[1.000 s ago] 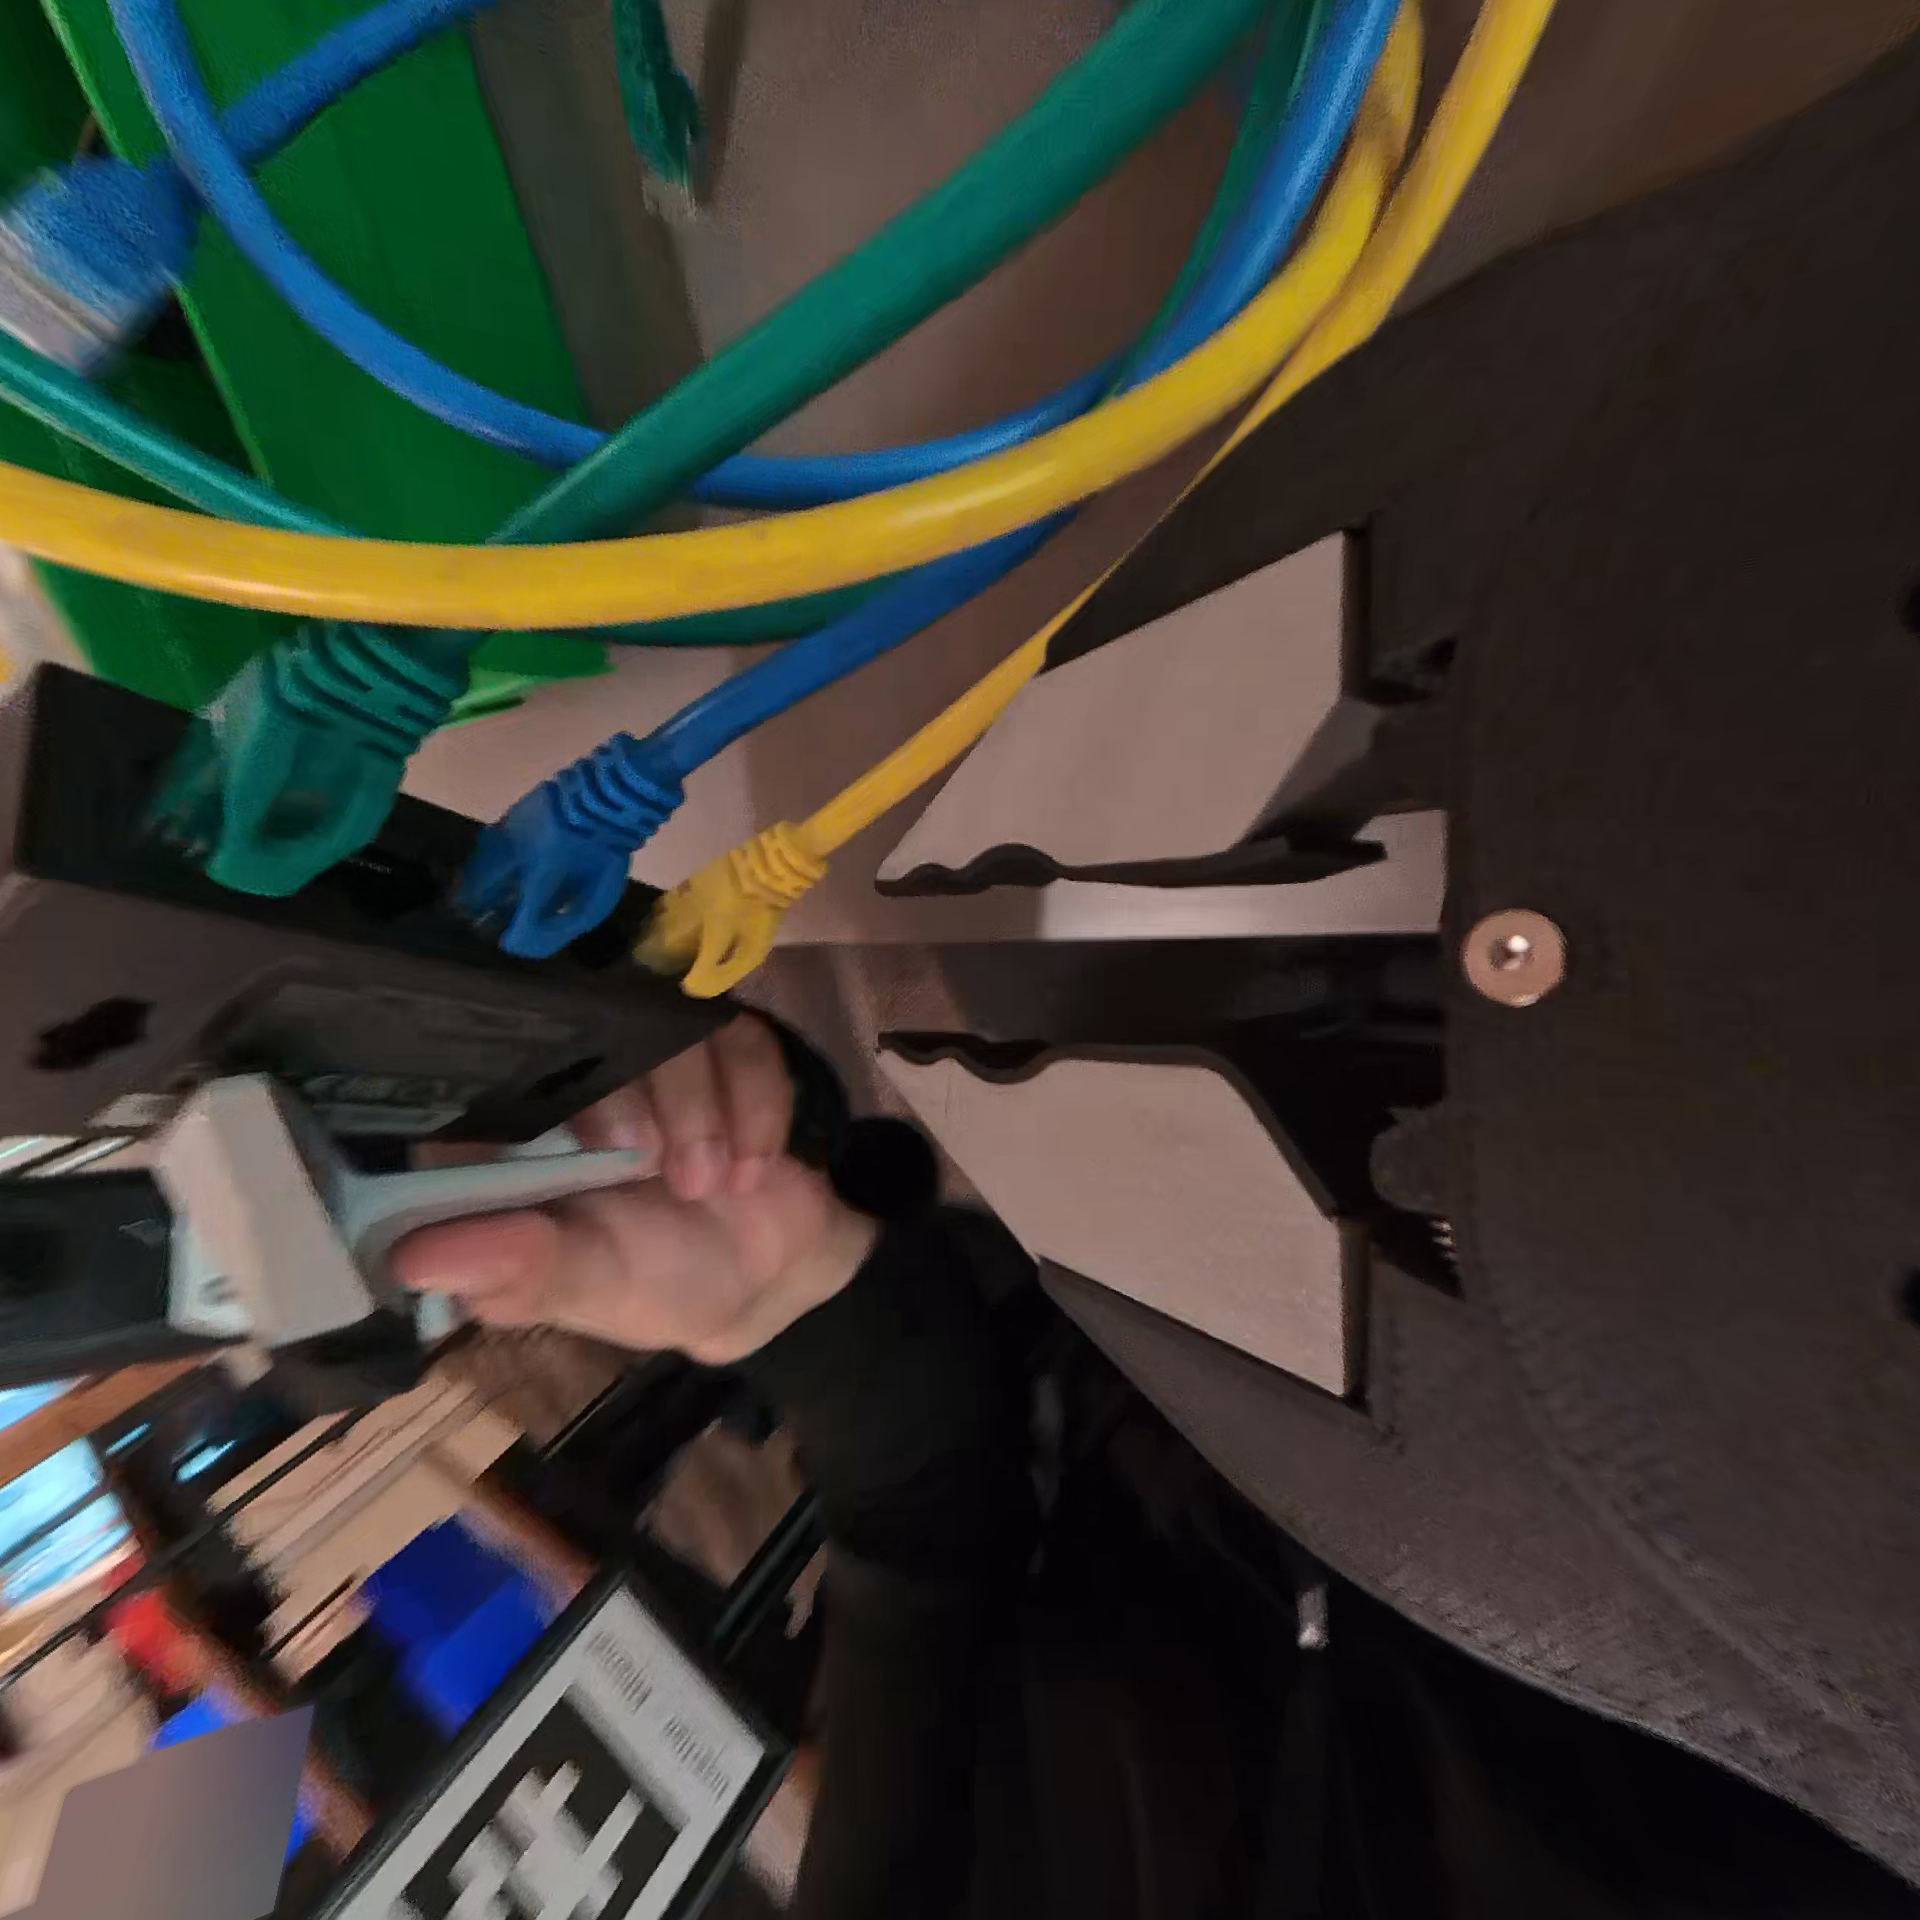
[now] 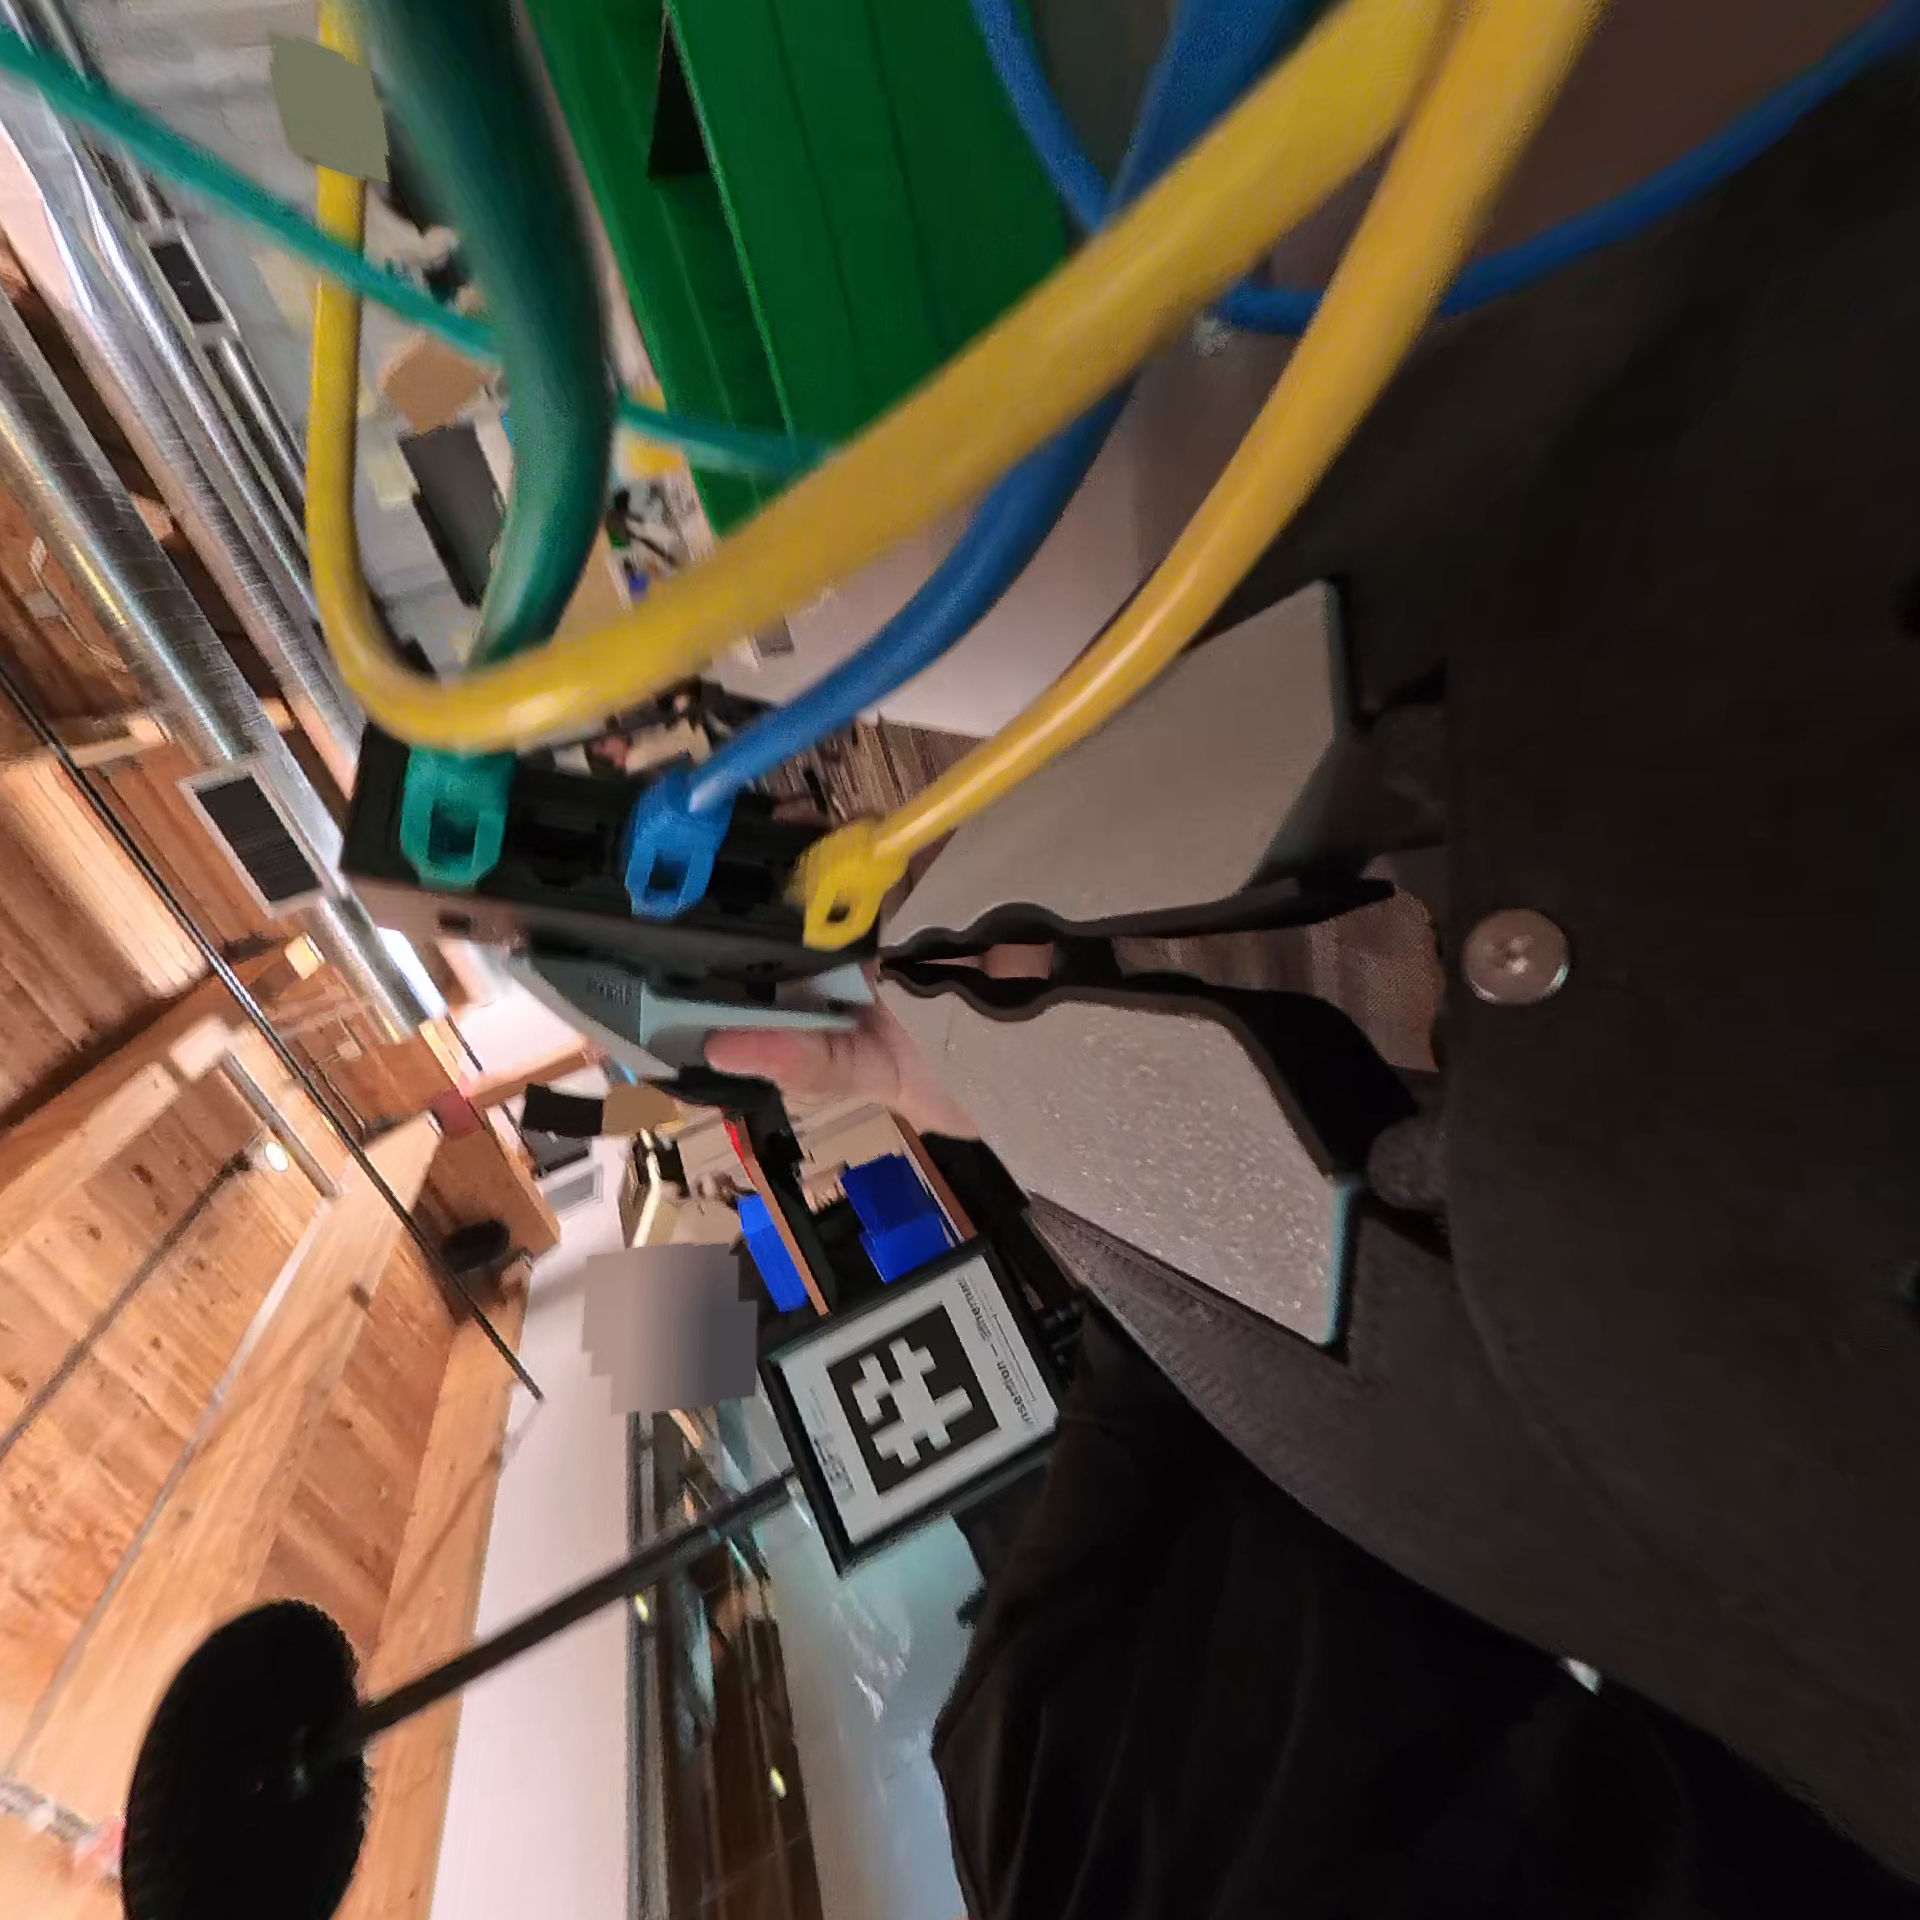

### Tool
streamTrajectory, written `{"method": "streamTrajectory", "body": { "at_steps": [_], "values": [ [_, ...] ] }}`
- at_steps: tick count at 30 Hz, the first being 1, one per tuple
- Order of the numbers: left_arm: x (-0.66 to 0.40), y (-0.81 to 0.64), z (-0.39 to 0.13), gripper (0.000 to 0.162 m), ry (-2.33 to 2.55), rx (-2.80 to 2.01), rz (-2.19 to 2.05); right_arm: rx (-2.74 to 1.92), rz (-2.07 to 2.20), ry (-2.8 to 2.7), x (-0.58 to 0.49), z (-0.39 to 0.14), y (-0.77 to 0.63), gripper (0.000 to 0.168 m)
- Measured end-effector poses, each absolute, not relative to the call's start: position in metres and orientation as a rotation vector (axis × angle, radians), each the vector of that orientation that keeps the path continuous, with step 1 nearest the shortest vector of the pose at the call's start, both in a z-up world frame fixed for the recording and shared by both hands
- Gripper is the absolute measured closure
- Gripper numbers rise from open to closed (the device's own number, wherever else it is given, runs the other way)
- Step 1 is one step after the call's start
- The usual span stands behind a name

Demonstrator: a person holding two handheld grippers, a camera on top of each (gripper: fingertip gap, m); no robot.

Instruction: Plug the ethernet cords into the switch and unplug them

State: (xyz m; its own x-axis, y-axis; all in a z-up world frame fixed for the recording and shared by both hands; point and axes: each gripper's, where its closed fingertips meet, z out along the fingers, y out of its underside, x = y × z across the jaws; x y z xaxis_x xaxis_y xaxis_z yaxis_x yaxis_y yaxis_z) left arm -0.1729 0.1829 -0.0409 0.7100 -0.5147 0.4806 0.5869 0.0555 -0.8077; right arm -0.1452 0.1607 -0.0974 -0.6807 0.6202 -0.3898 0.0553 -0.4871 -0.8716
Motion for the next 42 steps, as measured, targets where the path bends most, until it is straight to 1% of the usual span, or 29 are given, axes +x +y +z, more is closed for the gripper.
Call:
{"method": "streamTrajectory", "body": {
  "at_steps": [1,3,5,7,9,10,11,12,13,14,23,29,37,42],
  "values": [
    [-0.177,0.178,-0.038,0.136,-0.075,-1.239,-0.848,-1.027,2.191,-1.305,-0.149,-0.100,0.165,0.168],
    [-0.184,0.174,-0.039,0.137,-0.098,-1.227,-0.851,-1.021,2.161,-1.274,-0.151,-0.104,0.171,0.168],
    [-0.185,0.172,-0.043,0.136,-0.106,-1.233,-0.843,-1.017,2.164,-1.271,-0.151,-0.104,0.171,0.150],
    [-0.184,0.172,-0.047,0.136,-0.105,-1.236,-0.835,-1.045,2.133,-1.276,-0.155,-0.107,0.172,0.148],
    [-0.180,0.176,-0.053,0.136,-0.093,-1.263,-0.827,-1.056,2.120,-1.244,-0.156,-0.107,0.177,0.141],
    [-0.178,0.178,-0.056,0.137,-0.089,-1.275,-0.826,-1.044,2.133,-1.209,-0.154,-0.104,0.180,0.140],
    [-0.176,0.179,-0.060,0.137,-0.086,-1.292,-0.836,-1.024,2.153,-1.170,-0.151,-0.100,0.185,0.143],
    [-0.173,0.181,-0.063,0.137,-0.082,-1.309,-0.858,-1.009,2.169,-1.137,-0.147,-0.097,0.189,0.150],
    [-0.168,0.183,-0.068,0.137,-0.070,-1.334,-0.895,-0.997,2.180,-1.103,-0.144,-0.094,0.194,0.164],
    [-0.163,0.185,-0.074,0.136,-0.057,-1.366,-0.928,-0.988,2.182,-1.077,-0.141,-0.093,0.199,0.168],
    [-0.166,0.179,-0.094,0.135,0.075,-1.538,-1.011,-1.009,2.080,-1.145,-0.145,-0.099,0.194,0.168],
    [-0.163,0.162,-0.110,0.129,0.244,-1.717,-0.938,-0.992,2.058,-1.218,-0.147,-0.101,0.184,0.168],
    [-0.159,0.161,-0.114,0.131,0.249,-1.693,-1.012,-0.970,1.997,-1.243,-0.145,-0.100,0.183,0.168],
    [-0.161,0.167,-0.123,0.128,0.218,-1.721,-0.957,-0.974,1.928,-1.335,-0.148,-0.105,0.186,0.168]
  ]
}}
